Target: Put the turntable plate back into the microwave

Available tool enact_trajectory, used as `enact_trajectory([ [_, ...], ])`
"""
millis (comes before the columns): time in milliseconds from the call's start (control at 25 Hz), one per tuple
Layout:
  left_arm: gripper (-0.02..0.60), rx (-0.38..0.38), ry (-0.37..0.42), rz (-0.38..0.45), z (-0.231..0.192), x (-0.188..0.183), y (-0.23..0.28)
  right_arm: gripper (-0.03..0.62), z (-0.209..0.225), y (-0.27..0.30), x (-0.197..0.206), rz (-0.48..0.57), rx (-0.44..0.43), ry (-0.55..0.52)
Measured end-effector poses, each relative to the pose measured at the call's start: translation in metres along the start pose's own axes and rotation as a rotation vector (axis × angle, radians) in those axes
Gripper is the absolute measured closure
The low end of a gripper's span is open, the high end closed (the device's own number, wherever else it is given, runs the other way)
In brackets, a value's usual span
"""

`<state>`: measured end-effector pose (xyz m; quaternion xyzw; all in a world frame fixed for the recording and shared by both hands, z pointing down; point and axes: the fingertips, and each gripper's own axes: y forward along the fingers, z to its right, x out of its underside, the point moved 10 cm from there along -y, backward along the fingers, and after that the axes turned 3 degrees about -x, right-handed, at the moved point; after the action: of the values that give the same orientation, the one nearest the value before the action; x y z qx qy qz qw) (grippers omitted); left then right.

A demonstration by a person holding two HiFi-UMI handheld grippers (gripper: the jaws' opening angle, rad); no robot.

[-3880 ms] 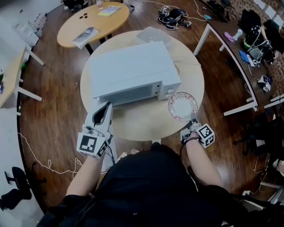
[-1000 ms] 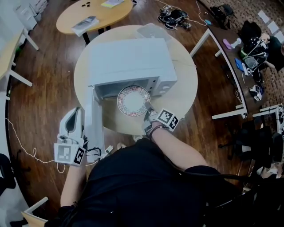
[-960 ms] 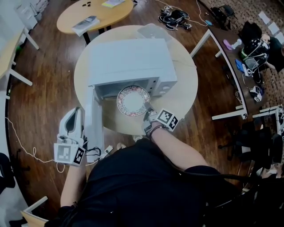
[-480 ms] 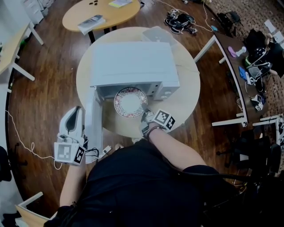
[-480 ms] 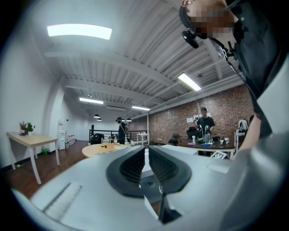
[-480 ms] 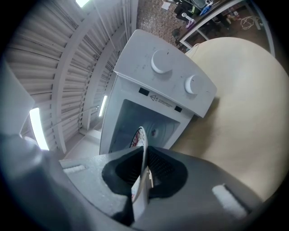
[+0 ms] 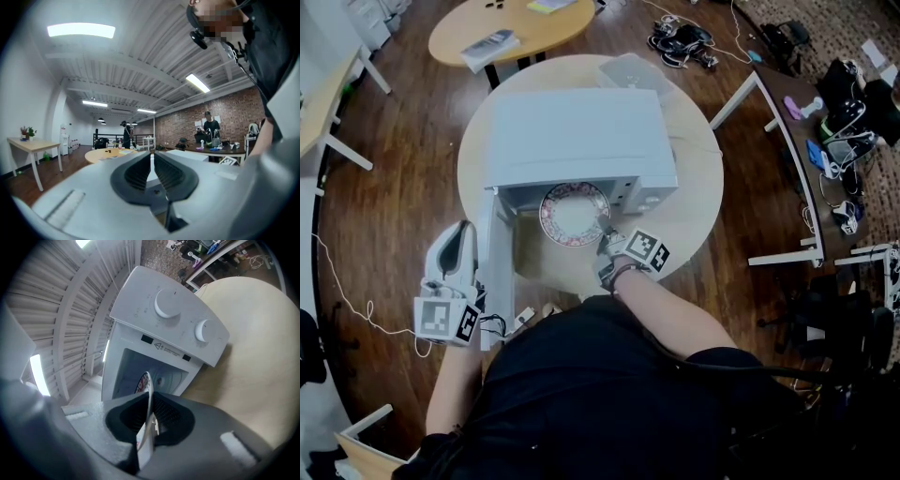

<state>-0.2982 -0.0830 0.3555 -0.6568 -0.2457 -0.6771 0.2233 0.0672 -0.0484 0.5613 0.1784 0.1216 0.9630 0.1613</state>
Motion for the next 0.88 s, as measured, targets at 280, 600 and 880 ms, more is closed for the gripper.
enact_trajectory([
  [280, 0.558, 0.002, 0.021, 0.0, 0.005, 0.0, 0.007, 0.576, 0.006, -0.001, 0.0, -0.005, 0.008, 0.011],
  [600, 0.577, 0.001, 0.034, -0.002, 0.008, 0.0, 0.009, 0.576, 0.008, 0.003, -0.004, 0.003, 0.005, 0.015],
  [880, 0.577, -0.001, 0.035, -0.006, 0.006, 0.003, 0.01, 0.576, 0.011, 0.008, -0.002, -0.004, 0.015, 0.016],
])
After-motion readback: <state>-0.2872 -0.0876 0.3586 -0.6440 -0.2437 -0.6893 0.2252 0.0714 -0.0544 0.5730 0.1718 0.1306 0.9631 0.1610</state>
